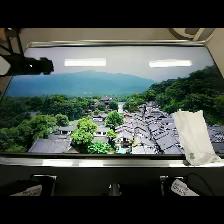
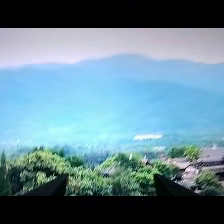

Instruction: Fold the shirts.

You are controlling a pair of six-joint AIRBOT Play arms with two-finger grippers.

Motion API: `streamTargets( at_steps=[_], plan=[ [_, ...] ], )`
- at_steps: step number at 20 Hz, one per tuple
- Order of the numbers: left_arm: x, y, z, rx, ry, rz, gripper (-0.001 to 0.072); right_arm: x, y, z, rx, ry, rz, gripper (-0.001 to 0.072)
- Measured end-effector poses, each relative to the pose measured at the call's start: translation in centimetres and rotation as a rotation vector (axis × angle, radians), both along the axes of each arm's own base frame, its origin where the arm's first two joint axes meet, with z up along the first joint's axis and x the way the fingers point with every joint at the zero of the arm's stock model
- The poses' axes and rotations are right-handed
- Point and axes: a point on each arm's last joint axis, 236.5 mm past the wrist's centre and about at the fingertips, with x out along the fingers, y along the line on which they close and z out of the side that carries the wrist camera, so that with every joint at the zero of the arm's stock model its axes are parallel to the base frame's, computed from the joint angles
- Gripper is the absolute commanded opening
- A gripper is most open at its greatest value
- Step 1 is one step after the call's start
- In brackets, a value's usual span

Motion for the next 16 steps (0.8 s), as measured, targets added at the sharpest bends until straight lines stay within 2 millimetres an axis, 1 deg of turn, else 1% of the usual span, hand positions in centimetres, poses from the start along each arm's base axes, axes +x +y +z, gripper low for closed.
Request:
streamTargets(
  at_steps=[1, 2, 3, 4, 5, 6, 8, 16],
  plan=[
    [-0.9, 0.7, -2.7, 0.040, 0.107, 0.022, 0.0720, 1.1, 2.8, -1.2, 0.030, 0.039, 0.063, 0.0635],
    [-2.3, 1.3, -5.4, 0.077, 0.224, 0.041, 0.0720, 1.6, 5.5, -2.9, 0.071, 0.100, 0.123, 0.0622],
    [-3.8, 1.8, -7.6, 0.108, 0.322, 0.055, 0.0720, 1.5, 7.6, -4.3, 0.108, 0.162, 0.164, 0.0605],
    [-4.9, 2.1, -9.1, 0.131, 0.381, 0.064, 0.0720, 1.1, 9.0, -5.7, 0.132, 0.225, 0.195, 0.0605],
    [-5.8, 2.3, -10.0, 0.141, 0.411, 0.075, 0.0720, 0.6, 10.1, -6.8, 0.153, 0.284, 0.219, 0.0605],
    [-6.4, 2.2, -10.5, 0.146, 0.424, 0.082, 0.0720, 0.2, 10.7, -7.6, 0.161, 0.324, 0.234, 0.0611],
    [-6.6, 2.0, -10.8, 0.143, 0.410, 0.088, 0.0720, -0.3, 11.1, -8.3, 0.152, 0.370, 0.246, 0.0611],
    [-6.3, 2.3, -10.7, 0.154, 0.378, 0.103, 0.0720, -0.8, 11.3, -8.9, 0.144, 0.412, 0.236, 0.0611]
  ],
)
